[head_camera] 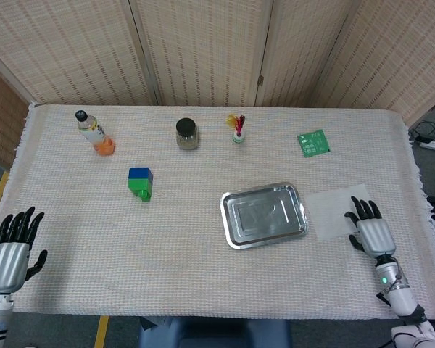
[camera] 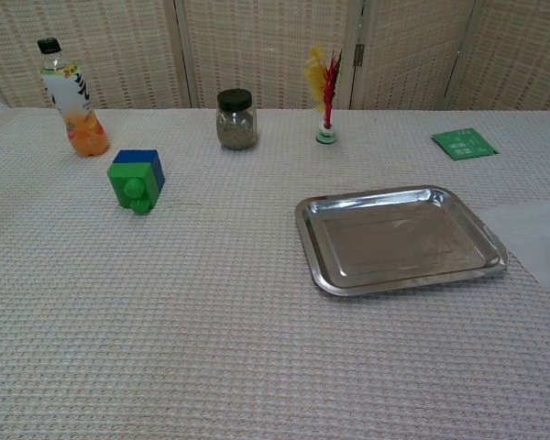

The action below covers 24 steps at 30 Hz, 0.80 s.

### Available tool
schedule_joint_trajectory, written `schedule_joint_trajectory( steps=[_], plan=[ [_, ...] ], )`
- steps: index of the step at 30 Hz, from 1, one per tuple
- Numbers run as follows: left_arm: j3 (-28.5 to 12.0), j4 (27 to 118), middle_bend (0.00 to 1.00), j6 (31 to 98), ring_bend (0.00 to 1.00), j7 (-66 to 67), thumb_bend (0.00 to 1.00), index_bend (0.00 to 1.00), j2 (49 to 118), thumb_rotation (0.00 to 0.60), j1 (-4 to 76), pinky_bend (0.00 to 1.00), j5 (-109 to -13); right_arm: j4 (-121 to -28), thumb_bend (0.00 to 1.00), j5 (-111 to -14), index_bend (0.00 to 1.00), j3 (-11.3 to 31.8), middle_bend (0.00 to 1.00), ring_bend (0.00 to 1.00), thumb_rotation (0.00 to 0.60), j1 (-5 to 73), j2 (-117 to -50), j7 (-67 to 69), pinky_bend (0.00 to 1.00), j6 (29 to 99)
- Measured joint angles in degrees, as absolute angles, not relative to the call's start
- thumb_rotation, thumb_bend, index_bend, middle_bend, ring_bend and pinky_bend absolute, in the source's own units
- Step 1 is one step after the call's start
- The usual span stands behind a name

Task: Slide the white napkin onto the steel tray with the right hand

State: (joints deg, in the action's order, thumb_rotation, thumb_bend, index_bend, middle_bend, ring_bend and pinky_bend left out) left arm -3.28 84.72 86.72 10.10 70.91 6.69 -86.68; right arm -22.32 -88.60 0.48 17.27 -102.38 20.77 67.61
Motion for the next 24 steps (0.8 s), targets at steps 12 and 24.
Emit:
schedule_joint_trajectory(
  steps=[12,24],
  plan=[
    [-3.3,84.7,0.00,86.9,0.00,10.2,0.44,0.00,71.0,0.600,6.6,0.00,-86.5,-21.4,0.39,-87.8,0.36,1.0,0.00,0.00,0.600,18.5,-103.6,22.4,0.00,65.9],
    [-3.2,84.9,0.00,87.6,0.00,9.9,0.44,0.00,71.0,0.600,6.4,0.00,-87.0,-20.8,0.40,-87.5,0.57,1.4,0.09,0.00,0.600,18.9,-104.6,24.7,0.00,67.0]
  ],
)
